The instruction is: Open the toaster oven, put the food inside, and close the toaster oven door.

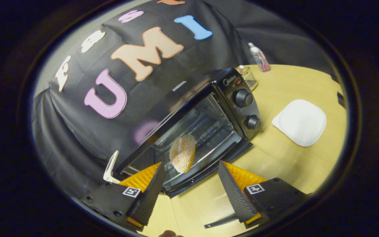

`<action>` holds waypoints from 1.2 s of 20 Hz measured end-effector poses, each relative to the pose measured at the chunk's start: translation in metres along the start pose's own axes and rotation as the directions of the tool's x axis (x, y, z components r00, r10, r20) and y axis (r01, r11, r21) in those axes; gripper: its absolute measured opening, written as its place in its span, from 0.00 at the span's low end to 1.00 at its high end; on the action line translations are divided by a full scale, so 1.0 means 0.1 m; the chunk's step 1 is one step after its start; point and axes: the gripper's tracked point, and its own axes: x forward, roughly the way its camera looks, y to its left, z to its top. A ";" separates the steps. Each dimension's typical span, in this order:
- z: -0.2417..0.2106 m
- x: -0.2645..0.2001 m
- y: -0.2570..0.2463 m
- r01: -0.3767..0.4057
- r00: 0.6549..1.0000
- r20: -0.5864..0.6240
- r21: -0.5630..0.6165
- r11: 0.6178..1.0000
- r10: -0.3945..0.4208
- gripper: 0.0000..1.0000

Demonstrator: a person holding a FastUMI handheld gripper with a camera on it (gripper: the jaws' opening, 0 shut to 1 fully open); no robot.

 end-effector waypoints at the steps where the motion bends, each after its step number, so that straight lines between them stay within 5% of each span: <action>1: 0.00 -0.08 -0.03 0.004 1.000 -0.005 -0.043 0.999 -0.004 1.00; 14: -0.49 -0.92 -0.72 0.093 0.977 -0.135 -0.429 0.899 -0.166 1.00; 24: -1.13 -0.97 -1.20 0.044 0.930 -0.257 -0.631 0.774 -0.262 1.00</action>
